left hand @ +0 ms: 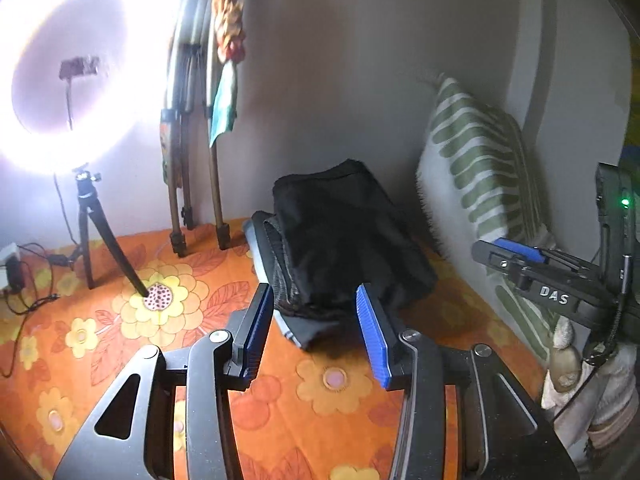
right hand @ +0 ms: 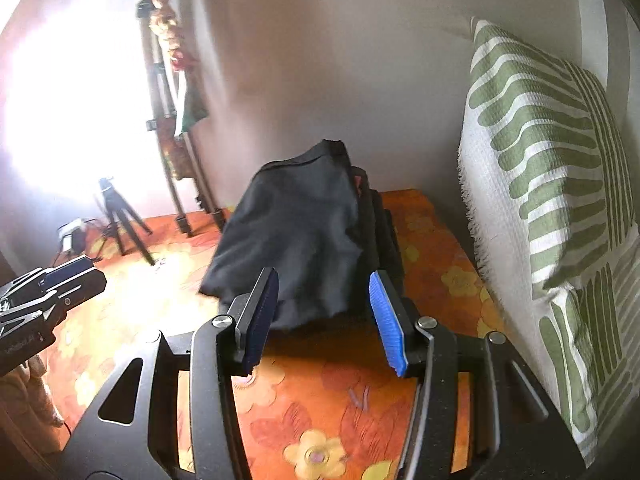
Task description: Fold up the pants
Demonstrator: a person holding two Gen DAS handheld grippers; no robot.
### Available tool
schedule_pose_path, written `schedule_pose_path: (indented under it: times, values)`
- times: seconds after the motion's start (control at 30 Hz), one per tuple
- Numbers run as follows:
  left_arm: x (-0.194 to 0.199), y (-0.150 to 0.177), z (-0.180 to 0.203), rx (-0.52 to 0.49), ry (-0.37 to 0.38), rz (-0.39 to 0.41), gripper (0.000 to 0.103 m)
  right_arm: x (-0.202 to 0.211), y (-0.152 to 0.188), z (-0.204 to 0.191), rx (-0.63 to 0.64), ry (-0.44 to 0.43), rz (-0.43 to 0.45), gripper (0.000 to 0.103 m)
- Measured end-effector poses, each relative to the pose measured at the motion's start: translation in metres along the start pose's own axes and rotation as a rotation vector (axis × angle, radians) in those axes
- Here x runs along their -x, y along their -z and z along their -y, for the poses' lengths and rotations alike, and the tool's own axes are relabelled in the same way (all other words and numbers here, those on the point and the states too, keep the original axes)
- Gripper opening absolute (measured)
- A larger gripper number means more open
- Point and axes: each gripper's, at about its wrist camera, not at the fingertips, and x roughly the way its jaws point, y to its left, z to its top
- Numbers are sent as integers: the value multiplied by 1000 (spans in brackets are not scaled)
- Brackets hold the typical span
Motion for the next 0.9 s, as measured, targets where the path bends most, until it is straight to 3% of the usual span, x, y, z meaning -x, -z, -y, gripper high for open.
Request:
schedule_pose_path:
  times: [0.3, 0.6, 0.83, 0.9]
  values:
    - [51, 22, 21, -34, 13, 35, 52, 49, 34, -21, 23, -10, 28, 51]
    - [77, 49, 17, -15, 1, 38, 71, 76, 70, -35, 10, 4, 40, 60]
    - [81, 72, 10, -40, -67, 4, 77, 95, 88, -47, 17, 55, 93, 84]
    - [81, 76, 5, -22, -70, -7, 77, 97, 90, -48, 9, 72, 106, 87]
